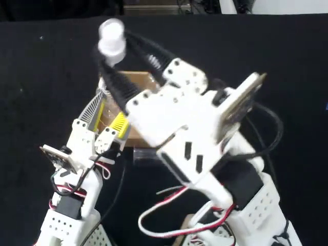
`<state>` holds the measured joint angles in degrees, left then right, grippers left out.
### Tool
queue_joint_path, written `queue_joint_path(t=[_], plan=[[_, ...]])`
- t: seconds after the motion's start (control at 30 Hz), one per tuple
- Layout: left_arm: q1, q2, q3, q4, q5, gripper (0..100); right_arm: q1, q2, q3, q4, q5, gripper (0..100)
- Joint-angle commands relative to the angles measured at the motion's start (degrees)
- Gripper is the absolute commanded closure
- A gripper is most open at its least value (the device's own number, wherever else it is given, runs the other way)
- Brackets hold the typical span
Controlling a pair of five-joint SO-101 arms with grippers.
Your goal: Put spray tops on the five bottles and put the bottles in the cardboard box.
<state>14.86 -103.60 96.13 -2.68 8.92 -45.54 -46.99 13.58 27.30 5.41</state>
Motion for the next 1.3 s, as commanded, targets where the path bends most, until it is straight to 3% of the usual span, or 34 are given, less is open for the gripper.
queue_joint_path(t=[0.0, 0.53, 0.77, 1.17, 1.27], plan=[[0.7, -0.9, 1.2, -1.1, 0.4, 97, -4.0, 3.2, -3.9, 0.1, 7.6, 98.8], [1.0, -0.9, 1.2, -1.1, 0.4, 97, -3.9, 5.8, -5.2, 15.5, 8.3, 98.1], [0.7, -0.9, 1.2, -1.1, 0.4, 97, -2.2, 9.8, -8.9, 23.8, 8.2, 81.0], [0.7, -0.9, 1.2, -1.1, 0.4, 97, -2.0, 9.6, -16.8, 28.0, 8.1, 87.3], [0.7, -0.9, 1.2, -1.1, 0.4, 97, 0.8, 8.4, -18.8, 32.2, 8.1, 91.0]])
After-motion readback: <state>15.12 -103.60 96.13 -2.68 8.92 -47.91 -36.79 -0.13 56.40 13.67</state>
